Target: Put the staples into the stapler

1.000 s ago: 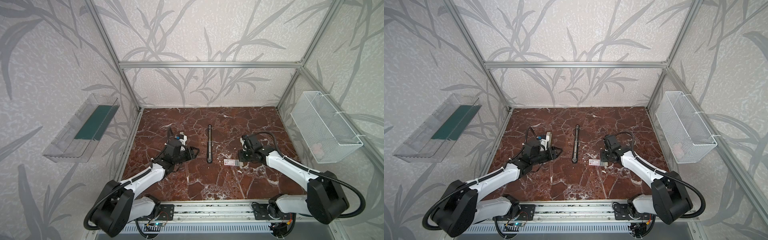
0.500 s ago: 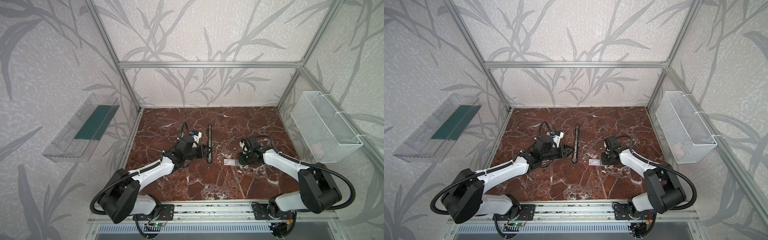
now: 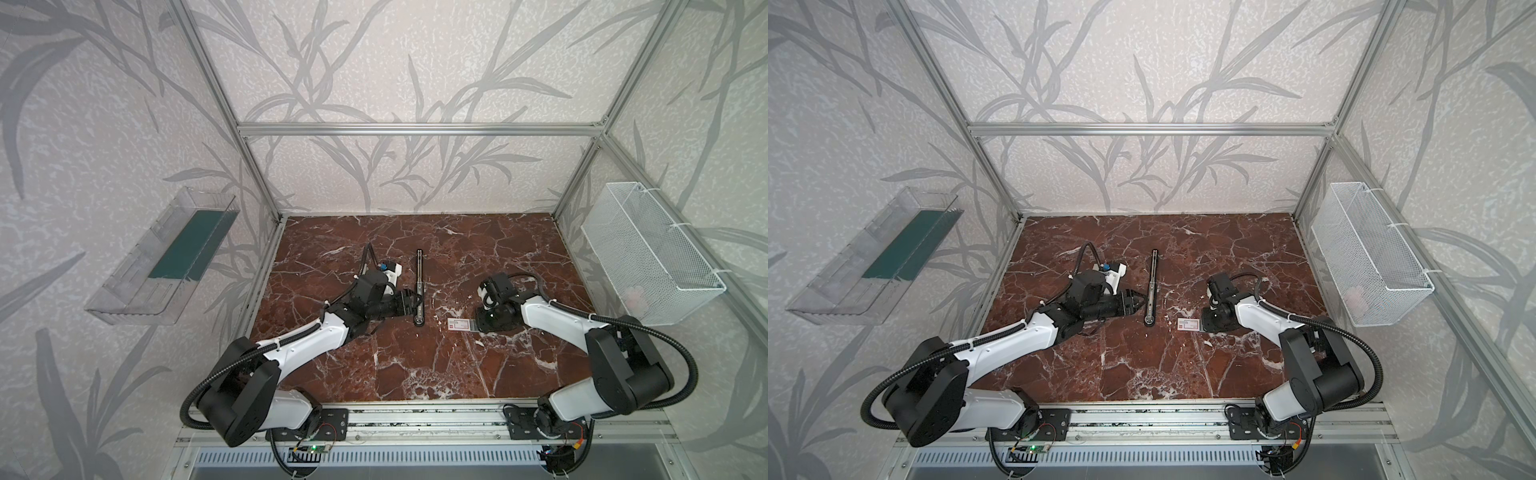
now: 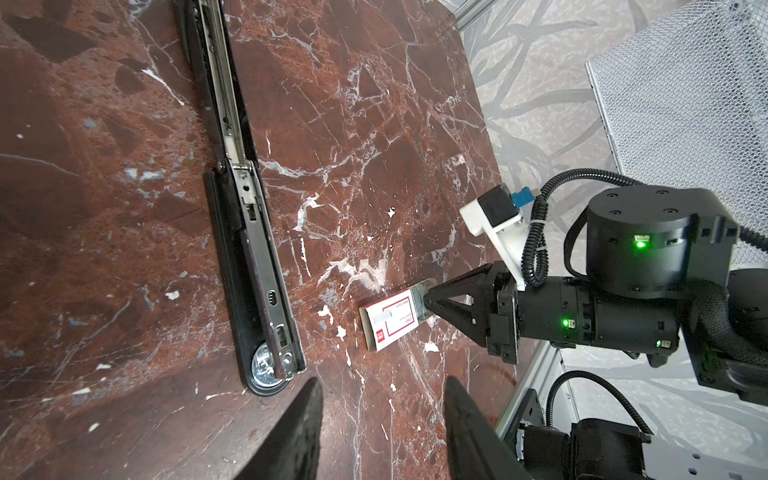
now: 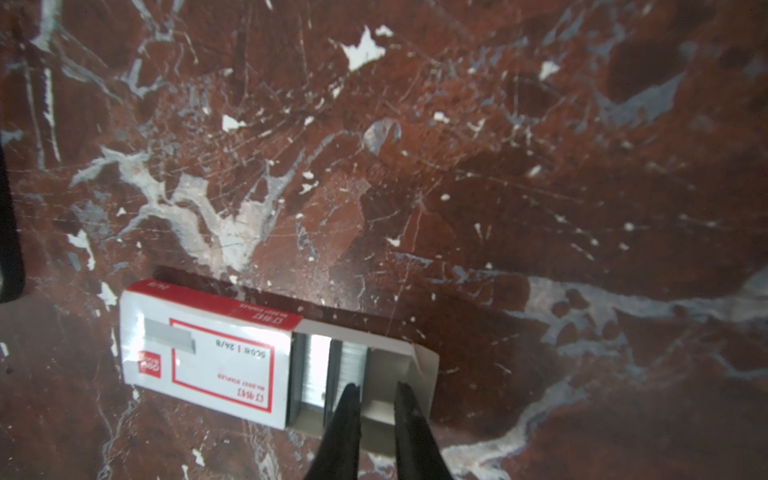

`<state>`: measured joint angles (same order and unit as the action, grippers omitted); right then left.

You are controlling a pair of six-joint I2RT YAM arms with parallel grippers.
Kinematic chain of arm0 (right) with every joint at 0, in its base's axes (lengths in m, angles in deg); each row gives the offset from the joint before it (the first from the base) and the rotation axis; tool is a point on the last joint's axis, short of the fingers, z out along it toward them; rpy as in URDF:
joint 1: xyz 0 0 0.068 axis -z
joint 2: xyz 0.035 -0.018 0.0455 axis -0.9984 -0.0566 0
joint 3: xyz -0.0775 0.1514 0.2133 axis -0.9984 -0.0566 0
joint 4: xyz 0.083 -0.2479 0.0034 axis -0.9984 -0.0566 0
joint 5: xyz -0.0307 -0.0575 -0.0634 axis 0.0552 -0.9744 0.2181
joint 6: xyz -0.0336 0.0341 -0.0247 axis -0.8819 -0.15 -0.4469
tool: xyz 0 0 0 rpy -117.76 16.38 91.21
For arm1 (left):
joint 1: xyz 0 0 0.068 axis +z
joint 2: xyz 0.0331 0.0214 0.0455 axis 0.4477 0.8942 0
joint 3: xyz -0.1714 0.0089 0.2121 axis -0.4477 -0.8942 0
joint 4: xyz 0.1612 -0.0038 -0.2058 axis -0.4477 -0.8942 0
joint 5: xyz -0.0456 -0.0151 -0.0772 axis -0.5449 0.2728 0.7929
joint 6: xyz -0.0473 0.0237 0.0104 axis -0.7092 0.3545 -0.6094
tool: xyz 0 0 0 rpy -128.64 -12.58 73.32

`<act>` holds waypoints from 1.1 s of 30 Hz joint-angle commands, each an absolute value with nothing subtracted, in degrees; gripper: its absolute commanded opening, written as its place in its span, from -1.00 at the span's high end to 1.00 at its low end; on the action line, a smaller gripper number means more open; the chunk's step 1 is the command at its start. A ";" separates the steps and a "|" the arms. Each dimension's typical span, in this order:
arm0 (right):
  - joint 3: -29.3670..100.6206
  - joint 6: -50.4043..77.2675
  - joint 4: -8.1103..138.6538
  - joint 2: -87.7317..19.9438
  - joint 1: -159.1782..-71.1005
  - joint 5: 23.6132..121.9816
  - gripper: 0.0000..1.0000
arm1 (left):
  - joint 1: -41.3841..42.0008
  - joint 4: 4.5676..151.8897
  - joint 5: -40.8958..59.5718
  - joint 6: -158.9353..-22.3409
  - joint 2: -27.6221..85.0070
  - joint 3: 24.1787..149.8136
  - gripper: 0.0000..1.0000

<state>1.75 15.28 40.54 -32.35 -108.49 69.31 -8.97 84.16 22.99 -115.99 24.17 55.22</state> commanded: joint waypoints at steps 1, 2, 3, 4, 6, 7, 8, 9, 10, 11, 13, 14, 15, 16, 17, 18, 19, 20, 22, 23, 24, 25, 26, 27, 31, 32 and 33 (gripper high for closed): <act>1.85 14.80 40.26 -33.22 -108.44 69.50 0.66 | -8.88 83.41 22.15 -115.38 24.33 54.45 0.05; 1.96 14.81 40.17 -33.29 -108.49 69.34 0.67 | -8.94 83.48 22.20 -115.37 24.29 54.52 0.05; 2.05 14.73 40.03 -33.53 -108.54 69.26 0.68 | -8.88 83.56 22.20 -115.35 24.33 54.48 0.05; 2.14 14.63 39.79 -33.70 -108.53 69.12 0.69 | -8.92 83.45 22.18 -115.38 24.37 54.53 0.05; 2.49 14.56 39.28 -34.36 -108.68 68.81 0.70 | -8.89 83.41 22.19 -115.34 24.42 54.63 0.06; 2.70 14.46 39.11 -34.76 -108.80 68.81 0.72 | -8.92 83.33 22.12 -115.34 24.40 54.62 0.06; 2.90 14.45 39.02 -35.23 -109.04 68.60 0.72 | -8.91 83.33 22.03 -115.34 24.37 54.55 0.06; 3.18 14.39 38.79 -35.52 -109.37 68.43 0.72 | -8.86 83.35 22.03 -115.34 24.42 54.42 0.06; 3.56 14.28 38.50 -35.96 -109.81 68.00 0.75 | -8.91 83.24 22.03 -115.34 24.40 54.34 0.06; 3.88 14.28 38.18 -36.34 -110.09 67.68 0.76 | -8.89 83.17 21.94 -115.34 24.42 54.28 0.06; 4.45 14.28 37.63 -36.95 -110.50 67.40 0.81 | -8.91 83.15 21.72 -115.34 24.29 53.96 0.07; 4.59 14.28 37.45 -37.23 -110.64 67.17 0.82 | -8.88 83.21 21.60 -115.26 24.15 53.76 0.07; 4.69 14.28 37.29 -37.22 -110.69 67.06 0.84 | -8.91 83.15 21.51 -115.17 24.07 53.65 0.07; 4.90 14.36 37.17 -37.13 -110.70 66.90 0.87 | -8.86 83.04 21.35 -115.04 23.94 53.64 0.07; 4.93 14.45 37.04 -36.82 -110.80 66.79 0.90 | -8.89 82.84 21.26 -114.78 23.81 53.60 0.07; 4.96 14.50 36.85 -36.40 -110.79 66.72 0.91 | -8.91 82.71 21.24 -114.55 23.73 53.66 0.07; 5.04 14.54 36.62 -35.87 -110.75 66.63 0.95 | -8.84 82.63 20.94 -114.30 23.64 53.62 0.07; 5.12 14.62 36.48 -35.33 -110.75 66.67 0.97 | -8.86 82.58 20.51 -114.16 23.39 53.59 0.07; 5.43 14.78 36.06 -33.70 -110.77 66.95 1.00 | -8.77 82.64 19.58 -113.94 23.03 53.65 0.07; 5.52 14.89 36.00 -32.45 -110.80 67.25 1.00 | -8.82 83.19 19.20 -113.93 22.77 53.58 0.07; 5.77 14.98 35.86 -31.26 -110.75 67.65 1.00 | -8.82 83.64 18.89 -113.86 22.45 53.50 0.07; 6.04 14.98 35.52 -30.24 -110.67 67.94 1.00 | -8.82 83.85 18.46 -113.72 22.04 53.55 0.06; 6.38 14.98 35.20 -29.25 -110.71 68.17 1.00 | -8.67 83.93 18.10 -113.51 21.76 53.66 0.06; 6.61 14.98 34.99 -28.50 -110.59 68.51 1.00 | -8.64 83.94 17.78 -113.35 21.50 53.82 0.06; 7.49 14.74 34.44 -25.90 -109.86 71.25 1.00 | -8.38 84.01 17.37 -112.71 20.32 54.37 0.05; 7.54 14.58 34.71 -25.01 -109.62 72.31 1.00 | -8.31 84.18 17.45 -112.78 20.02 54.44 0.05; 7.38 14.31 35.67 -24.03 -109.59 73.99 1.00 | -8.09 84.49 17.61 -112.99 19.63 54.34 0.05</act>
<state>6.21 14.71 36.39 -26.62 -110.02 70.30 -8.49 83.07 18.82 -113.84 21.57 54.13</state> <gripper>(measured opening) 0.045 0.476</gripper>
